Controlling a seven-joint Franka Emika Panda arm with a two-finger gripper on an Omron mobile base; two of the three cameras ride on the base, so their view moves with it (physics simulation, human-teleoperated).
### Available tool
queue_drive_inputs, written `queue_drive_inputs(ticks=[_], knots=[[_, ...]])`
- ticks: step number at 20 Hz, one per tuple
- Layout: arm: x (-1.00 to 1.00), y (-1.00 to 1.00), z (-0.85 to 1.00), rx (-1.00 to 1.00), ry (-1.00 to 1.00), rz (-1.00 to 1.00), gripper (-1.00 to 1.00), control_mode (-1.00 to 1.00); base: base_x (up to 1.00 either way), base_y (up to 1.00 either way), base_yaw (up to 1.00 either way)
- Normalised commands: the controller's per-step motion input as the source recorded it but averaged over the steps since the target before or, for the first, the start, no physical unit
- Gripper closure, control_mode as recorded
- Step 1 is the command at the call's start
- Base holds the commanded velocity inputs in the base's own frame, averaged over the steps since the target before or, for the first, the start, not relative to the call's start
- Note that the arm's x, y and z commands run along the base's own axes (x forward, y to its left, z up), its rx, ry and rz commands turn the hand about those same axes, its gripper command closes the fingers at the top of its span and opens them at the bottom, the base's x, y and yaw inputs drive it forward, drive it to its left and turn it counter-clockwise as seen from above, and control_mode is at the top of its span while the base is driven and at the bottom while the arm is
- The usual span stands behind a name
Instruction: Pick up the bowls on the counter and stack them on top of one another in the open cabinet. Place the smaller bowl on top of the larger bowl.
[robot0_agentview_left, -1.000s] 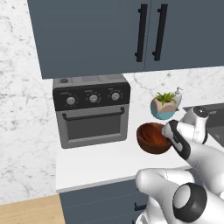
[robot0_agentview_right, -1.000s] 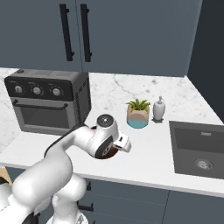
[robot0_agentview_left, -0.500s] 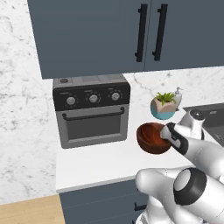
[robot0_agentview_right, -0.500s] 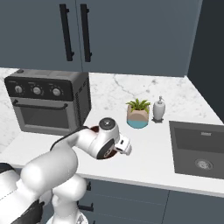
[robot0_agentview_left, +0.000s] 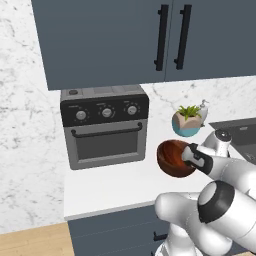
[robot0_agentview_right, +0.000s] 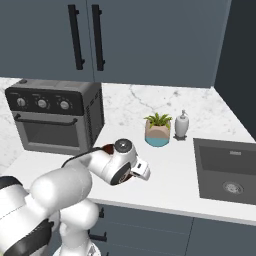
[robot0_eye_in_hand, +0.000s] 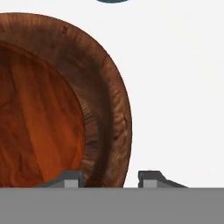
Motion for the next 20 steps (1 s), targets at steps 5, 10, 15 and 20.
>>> queue_drive_inputs(ticks=[5,10,15,20], knots=[[-0.09,0.00,0.01,0.00,-0.01,0.00,1.00,-1.00,0.00,0.00,0.00],[-0.49,0.00,0.48,0.00,-0.11,0.00,1.00,-1.00,0.00,0.00,0.00],[-0.69,0.00,0.97,0.00,-0.13,-0.03,1.00,-1.00,0.00,0.00,0.00],[-0.51,0.06,1.00,0.00,-0.09,-0.09,1.00,-1.00,0.00,0.00,0.00]])
